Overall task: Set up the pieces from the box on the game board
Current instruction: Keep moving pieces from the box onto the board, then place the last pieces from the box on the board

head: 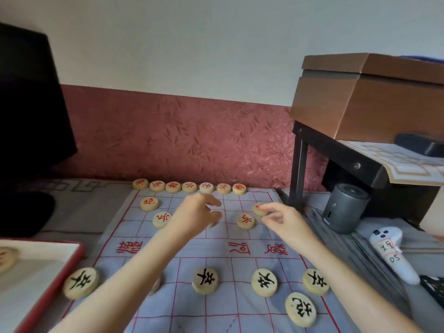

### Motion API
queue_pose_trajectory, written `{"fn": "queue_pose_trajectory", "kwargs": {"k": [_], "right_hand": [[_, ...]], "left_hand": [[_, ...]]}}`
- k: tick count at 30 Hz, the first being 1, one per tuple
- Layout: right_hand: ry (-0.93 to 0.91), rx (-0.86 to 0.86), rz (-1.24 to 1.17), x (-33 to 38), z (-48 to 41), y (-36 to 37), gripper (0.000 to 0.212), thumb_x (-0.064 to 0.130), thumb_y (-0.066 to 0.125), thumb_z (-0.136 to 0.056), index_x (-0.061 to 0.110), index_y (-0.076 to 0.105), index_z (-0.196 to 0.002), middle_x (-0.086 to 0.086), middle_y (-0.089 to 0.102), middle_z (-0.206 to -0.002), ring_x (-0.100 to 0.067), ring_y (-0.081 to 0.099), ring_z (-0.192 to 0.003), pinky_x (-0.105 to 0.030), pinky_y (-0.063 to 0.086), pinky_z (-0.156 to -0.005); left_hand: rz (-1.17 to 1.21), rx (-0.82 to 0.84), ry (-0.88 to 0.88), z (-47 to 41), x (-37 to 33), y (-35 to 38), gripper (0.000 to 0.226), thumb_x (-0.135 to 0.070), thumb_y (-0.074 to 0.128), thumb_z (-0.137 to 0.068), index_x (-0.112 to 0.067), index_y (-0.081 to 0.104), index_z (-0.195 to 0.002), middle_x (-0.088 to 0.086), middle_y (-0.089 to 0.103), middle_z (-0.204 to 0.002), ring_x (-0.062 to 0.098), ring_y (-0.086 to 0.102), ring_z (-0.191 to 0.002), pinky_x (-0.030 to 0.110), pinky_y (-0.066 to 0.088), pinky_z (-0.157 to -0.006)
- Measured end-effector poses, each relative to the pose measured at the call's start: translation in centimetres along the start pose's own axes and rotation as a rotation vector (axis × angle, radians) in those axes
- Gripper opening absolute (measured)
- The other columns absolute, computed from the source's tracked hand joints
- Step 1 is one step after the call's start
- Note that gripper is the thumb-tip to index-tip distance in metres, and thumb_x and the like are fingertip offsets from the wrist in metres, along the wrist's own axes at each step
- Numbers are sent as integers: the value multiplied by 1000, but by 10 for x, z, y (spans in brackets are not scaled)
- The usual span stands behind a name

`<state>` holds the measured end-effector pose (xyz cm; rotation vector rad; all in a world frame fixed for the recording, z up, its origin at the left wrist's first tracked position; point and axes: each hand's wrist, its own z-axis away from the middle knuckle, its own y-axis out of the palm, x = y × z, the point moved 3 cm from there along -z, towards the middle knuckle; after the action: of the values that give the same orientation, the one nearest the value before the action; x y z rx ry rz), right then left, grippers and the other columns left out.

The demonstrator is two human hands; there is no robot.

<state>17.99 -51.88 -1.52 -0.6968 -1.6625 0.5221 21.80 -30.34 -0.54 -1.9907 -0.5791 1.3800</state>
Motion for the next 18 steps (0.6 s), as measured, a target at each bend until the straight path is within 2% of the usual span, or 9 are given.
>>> {"fn": "queue_pose_trajectory", "kwargs": {"k": [2, 5, 8, 11, 15, 18], "right_hand": [[-9, 31, 23, 13, 2, 13, 28, 20, 62, -87, 20, 62, -115, 7, 63, -114, -10, 60, -101, -22, 46, -87], [-4, 93, 25, 33, 7, 34, 27, 25, 62, -88, 26, 61, -114, 7, 61, -112, -8, 59, -102, -18, 45, -80], [-41, 148, -1, 60, 14, 60, 23, 23, 62, -87, 29, 61, -109, 7, 63, -111, -8, 60, -100, -28, 47, -90], [-101, 198, -3, 89, 23, 91, 23, 24, 63, -86, 28, 62, -110, 9, 63, -111, -5, 59, -98, -28, 46, -92], [-184, 270, -5, 130, 34, 126, 27, 27, 61, -88, 27, 61, -115, 14, 60, -108, 1, 55, -95, -15, 42, -82], [-228, 337, -31, 158, 42, 151, 28, 26, 61, -88, 24, 60, -117, 17, 58, -105, 3, 53, -91, -9, 40, -78]], "left_hand": [[-37, -22, -32, 18, 18, -29, 28, -23, 67, -81, -20, 66, -108, -1, 66, -109, 12, 60, -95, 23, 46, -79], [-48, -70, -112, 52, 48, -71, 27, -25, 67, -80, -21, 67, -106, 0, 68, -103, 12, 62, -91, 23, 47, -76], [-67, -100, -165, 89, 79, -105, 25, -23, 67, -81, -24, 67, -106, -3, 67, -101, 7, 60, -90, 18, 42, -76], [-82, -164, -217, 126, 106, -135, 22, -17, 68, -80, -21, 68, -101, -3, 68, -94, 7, 60, -85, 19, 40, -78], [-168, -263, -328, 170, 145, -174, 24, -17, 69, -80, -25, 67, -102, 0, 66, -93, 13, 61, -85, 21, 43, -65], [-242, -315, -335, 196, 163, -194, 26, -12, 69, -78, -25, 68, -100, 0, 70, -91, 16, 65, -83, 17, 48, -67]]}}
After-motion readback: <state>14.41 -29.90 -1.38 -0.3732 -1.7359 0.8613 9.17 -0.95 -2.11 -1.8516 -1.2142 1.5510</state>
